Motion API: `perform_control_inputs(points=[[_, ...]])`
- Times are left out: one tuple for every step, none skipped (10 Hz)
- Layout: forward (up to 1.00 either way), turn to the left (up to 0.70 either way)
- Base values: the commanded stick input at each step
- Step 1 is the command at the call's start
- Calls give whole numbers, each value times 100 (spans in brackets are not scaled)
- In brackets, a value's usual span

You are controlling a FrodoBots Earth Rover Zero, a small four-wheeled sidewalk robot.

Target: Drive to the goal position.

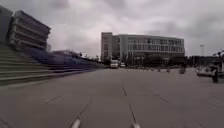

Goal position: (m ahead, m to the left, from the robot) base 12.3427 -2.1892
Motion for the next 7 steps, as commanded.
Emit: perform_control_inputs(points=[[70, 0], [70, 0], [70, 0], [70, 0], [70, 0], [70, 0], [70, 0]])
